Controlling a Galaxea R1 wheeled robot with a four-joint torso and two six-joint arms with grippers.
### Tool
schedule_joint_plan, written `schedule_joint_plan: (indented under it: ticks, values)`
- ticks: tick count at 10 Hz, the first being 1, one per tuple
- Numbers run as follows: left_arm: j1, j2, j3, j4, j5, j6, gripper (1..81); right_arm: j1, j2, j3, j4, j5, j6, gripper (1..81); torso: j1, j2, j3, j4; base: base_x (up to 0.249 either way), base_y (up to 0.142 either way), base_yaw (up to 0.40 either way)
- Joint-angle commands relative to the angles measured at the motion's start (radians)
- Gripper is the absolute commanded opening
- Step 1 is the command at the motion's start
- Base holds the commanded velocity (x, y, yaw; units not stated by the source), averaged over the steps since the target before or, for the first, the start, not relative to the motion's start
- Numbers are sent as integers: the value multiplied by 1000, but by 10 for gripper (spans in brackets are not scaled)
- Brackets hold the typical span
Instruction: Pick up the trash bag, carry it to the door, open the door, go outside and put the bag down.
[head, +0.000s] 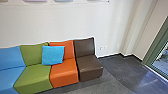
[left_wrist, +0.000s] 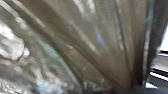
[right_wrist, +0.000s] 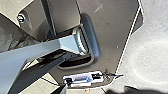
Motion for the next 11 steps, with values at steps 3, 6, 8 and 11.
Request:
schedule_joint_plan:
  ticks: [3, 6, 8, 11]
  values:
    - [-37, 6, -2, 1, 83, 0, 10, 25, 2, 3, -9, -80, -4, 811, -1, 0, 119, 0, 0, 0, 0]
    - [-38, 3, -2, 1, 83, -3, 10, 25, 8, 2, -12, -80, -4, 811, -3, 0, 111, 0, 0, 0, 0]
    - [-38, 3, -2, 3, 83, -3, 10, 23, 25, -24, -20, -80, -4, 811, -4, 0, 117, 0, 0, 0, 0]
    - [-37, 2, -2, 5, 84, 2, 10, 23, 41, -50, -20, -80, -4, 811, -4, 0, 118, 0, 0, 0, 0]
